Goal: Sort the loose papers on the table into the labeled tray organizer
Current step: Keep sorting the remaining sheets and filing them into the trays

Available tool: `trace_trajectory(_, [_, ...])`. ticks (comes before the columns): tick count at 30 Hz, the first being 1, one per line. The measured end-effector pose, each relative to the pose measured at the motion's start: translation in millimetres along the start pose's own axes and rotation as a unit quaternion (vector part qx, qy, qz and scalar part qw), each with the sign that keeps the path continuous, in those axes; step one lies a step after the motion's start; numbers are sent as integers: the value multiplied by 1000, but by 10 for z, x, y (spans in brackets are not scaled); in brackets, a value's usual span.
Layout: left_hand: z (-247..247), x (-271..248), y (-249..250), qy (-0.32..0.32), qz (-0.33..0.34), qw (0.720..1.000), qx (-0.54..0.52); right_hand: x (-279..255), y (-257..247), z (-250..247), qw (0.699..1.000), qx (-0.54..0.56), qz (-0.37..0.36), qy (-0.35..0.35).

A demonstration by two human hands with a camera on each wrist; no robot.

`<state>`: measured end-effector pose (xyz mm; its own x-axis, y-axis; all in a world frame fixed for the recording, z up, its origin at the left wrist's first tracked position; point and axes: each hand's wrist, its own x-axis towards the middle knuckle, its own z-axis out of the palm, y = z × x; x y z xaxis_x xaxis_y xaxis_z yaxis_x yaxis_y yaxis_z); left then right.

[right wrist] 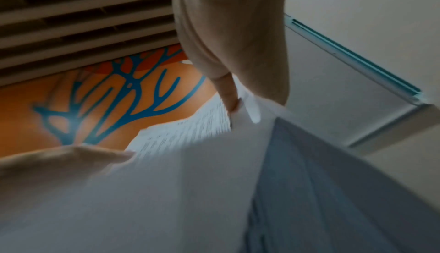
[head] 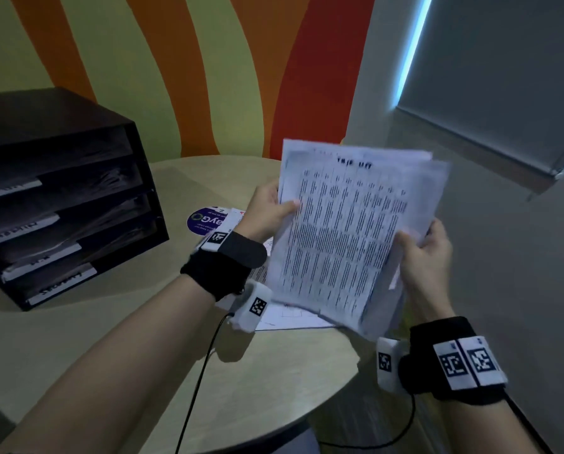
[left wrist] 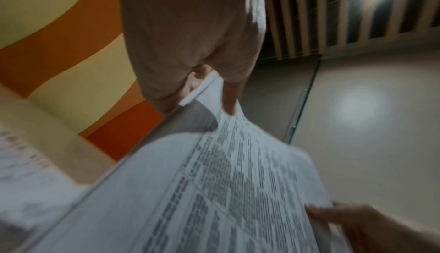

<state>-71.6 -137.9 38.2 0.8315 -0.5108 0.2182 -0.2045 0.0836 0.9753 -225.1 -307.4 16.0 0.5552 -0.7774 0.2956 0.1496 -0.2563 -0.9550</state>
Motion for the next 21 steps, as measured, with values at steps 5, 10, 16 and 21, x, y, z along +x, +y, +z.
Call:
trace_trajectory(5, [-51, 59, 281, 51, 61, 994, -77, -114, -239, 100, 990, 34, -131, -25])
trace_trajectory(10, [-141, 14, -30, 4, -11, 1000, 3, -58, 27, 147, 993, 4, -60, -103])
trace_trajectory(16, [-208, 138, -604, -46, -103, 986, 120, 55, 258, 97, 999, -16, 28, -25])
trace_trajectory(21, [-408, 444, -960, 70, -132, 933, 326, 305, 280, -298, 991, -9, 67, 116])
